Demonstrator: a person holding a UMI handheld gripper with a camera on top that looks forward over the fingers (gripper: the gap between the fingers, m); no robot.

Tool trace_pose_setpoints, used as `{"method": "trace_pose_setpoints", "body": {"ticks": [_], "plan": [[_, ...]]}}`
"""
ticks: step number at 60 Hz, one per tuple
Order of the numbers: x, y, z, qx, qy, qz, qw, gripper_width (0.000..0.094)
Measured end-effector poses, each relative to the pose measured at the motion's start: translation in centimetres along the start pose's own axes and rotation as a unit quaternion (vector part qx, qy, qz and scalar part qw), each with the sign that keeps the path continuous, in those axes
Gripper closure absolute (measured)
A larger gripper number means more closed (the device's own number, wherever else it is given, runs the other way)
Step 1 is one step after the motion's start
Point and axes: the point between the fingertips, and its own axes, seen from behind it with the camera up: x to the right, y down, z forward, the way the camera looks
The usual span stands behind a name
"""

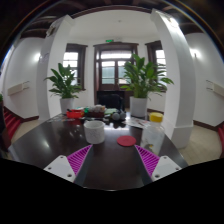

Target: Pour water

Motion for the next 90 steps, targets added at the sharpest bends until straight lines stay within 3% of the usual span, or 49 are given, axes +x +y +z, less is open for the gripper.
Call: {"method": "trace_pose_setpoints", "body": {"ticks": [12,24,39,45,47,58,76,90], "plan": [[7.4,2.8,0.9,0.000,0.081,0.022,0.996,0.0114],[12.6,1.2,4.3,0.027,0.115,0.025,0.993,0.0115],[14.4,0.2,8.6,0.026,0.107,0.010,0.994,0.0130],[14.2,-0.1,9.6,0.032,0.101,0.002,0.994,0.0217],[14.3,-0.1,9.8,0.031,0.104,-0.002,0.994,0.0353],[13.7,-0.1,9.6,0.027,0.109,-0.017,0.993,0.0520],[12.8,-0.3,10.3,0.008,0.097,-0.069,0.993,0.0525],[10.7,-3.4,14.2,-0.040,0.096,-0.324,0.940,0.0525]]}}
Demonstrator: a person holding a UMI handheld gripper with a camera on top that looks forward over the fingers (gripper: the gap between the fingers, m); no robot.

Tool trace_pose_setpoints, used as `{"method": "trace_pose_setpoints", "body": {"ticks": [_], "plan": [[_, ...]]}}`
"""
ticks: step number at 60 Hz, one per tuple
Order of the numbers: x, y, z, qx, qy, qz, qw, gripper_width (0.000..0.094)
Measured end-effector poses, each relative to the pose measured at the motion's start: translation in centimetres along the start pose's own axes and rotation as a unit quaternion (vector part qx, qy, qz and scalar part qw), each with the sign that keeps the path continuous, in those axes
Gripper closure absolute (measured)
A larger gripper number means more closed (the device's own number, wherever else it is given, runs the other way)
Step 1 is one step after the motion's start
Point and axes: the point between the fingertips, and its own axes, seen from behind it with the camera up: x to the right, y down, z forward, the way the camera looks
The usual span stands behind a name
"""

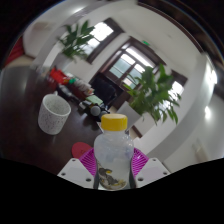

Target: Pour water

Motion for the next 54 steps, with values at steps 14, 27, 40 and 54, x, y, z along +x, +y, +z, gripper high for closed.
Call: {"method": "trace_pose_setpoints", "body": {"ticks": [14,27,40,54], "plan": [[-2.1,-6.4,3.4,0.017,0.007,-0.299,0.954,0.0509],[-4.3,-9.1,5.6,0.028,0.039,-0.513,0.857,0.0508],[-4.9,-10.1,6.4,0.032,0.072,-0.630,0.773,0.0504],[-5.2,-10.1,6.4,0.035,0.071,-0.623,0.778,0.0510]]}}
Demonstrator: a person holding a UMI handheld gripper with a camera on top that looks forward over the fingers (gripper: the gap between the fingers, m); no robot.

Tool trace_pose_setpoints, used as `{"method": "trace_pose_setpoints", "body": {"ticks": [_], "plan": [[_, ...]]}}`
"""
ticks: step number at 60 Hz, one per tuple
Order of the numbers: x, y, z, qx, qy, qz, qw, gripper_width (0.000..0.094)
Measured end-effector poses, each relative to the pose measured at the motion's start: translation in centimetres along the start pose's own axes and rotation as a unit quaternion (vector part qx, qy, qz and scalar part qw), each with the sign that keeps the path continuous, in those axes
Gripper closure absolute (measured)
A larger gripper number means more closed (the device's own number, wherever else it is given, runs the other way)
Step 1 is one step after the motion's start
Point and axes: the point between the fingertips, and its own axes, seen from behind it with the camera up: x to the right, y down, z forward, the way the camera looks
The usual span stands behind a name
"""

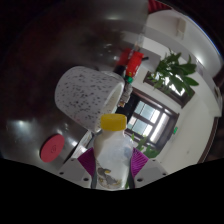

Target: Pour water

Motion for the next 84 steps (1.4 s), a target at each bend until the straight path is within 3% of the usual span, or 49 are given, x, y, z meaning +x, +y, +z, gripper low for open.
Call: {"method": "trace_pose_setpoints", "body": {"ticks": [9,15,27,41,50,64,80,84], "plan": [[0.5,0.9,-0.7,0.008,-0.016,0.175,0.984,0.0506],[1.3,2.1,-1.4,0.015,-0.038,0.356,0.934,0.0507],[0.8,3.5,-1.8,0.061,-0.073,0.692,0.715,0.0498],[-3.2,3.7,-0.3,0.084,-0.124,0.838,0.525,0.0498],[-6.1,2.3,0.2,0.064,-0.133,0.836,0.528,0.0488],[-6.3,2.6,0.0,0.071,-0.106,0.832,0.540,0.0497],[-6.4,2.6,-0.9,0.056,-0.128,0.833,0.535,0.0349],[-6.2,2.8,-2.1,0.055,-0.126,0.840,0.526,0.0257]]}}
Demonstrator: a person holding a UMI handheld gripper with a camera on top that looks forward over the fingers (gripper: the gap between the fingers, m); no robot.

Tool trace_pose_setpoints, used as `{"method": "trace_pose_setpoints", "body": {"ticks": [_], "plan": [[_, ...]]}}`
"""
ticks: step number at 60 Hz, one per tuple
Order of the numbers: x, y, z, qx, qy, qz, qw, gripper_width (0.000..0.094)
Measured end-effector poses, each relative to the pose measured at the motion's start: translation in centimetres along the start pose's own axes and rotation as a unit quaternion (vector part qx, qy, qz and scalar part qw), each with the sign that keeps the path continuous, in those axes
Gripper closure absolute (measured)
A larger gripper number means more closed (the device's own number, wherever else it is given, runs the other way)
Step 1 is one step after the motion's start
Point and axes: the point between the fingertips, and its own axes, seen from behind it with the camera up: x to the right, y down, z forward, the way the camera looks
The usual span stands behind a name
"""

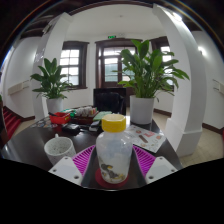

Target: Pour water

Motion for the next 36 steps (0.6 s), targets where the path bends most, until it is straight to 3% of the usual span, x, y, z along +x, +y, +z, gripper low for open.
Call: {"method": "trace_pose_setpoints", "body": {"ticks": [7,21,36], "plan": [[-0.2,0.7,-3.4,-0.005,0.012,0.000,1.000,0.0125],[-2.7,1.9,-12.1,-0.002,0.044,0.002,0.999,0.0109],[-5.3,-0.6,-17.1,0.021,0.065,0.007,0.998,0.0093]]}}
